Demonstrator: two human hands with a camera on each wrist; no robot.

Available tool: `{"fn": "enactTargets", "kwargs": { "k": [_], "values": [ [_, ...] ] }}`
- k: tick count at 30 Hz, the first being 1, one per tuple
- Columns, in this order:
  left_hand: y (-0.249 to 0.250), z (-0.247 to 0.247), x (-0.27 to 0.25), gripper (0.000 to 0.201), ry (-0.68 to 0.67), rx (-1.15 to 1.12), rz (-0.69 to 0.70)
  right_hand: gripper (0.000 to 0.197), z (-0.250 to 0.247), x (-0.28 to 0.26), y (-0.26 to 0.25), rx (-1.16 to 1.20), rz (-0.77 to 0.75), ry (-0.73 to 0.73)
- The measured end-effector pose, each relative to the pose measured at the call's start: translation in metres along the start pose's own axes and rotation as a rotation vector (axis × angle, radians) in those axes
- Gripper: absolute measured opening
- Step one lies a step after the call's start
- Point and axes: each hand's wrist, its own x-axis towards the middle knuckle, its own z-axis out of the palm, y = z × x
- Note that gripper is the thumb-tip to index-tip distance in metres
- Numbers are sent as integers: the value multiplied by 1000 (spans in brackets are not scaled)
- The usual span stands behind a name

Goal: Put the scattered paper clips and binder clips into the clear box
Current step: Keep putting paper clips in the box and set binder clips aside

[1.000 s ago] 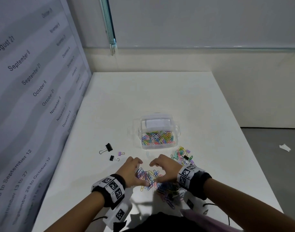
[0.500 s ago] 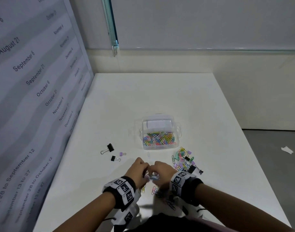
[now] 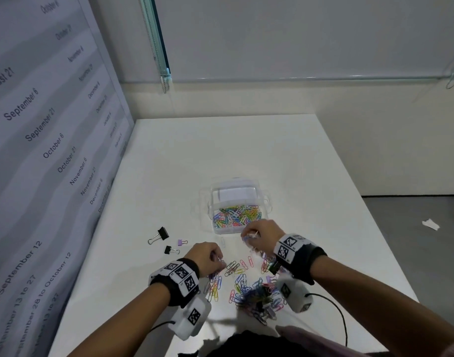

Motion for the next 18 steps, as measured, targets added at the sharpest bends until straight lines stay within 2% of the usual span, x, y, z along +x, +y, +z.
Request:
{"fn": "enactTargets", "kwargs": {
  "k": [2, 4, 6, 9, 12, 14, 15, 18],
  "values": [
    [0, 5, -2, 48, -99, 116, 14, 14, -12, 10, -3, 55, -3, 62],
    [0, 10, -6, 63, -141, 264, 59, 17, -25, 19, -7, 98, 3, 133],
    [-3, 15, -6, 65, -145, 316, 82, 22, -36, 26, -9, 96, -2, 193],
    [-7, 17, -4, 48, -101, 250, 54, 26, -37, 28, -9, 40, -6, 181],
    [-9, 16, -2, 34, -60, 225, 61, 21, -19, 17, -9, -15, -25, 81],
    [-11, 16, -1, 29, -51, 235, 60, 20, -3, 7, -5, -115, -43, -64],
    [-11, 16, 0, 27, -48, 245, 58, 26, 6, 1, -3, -159, -39, -161],
    [-11, 18, 1, 23, -34, 293, 55, 72, 31, -14, 0, -364, -71, -403]
  ]
}}
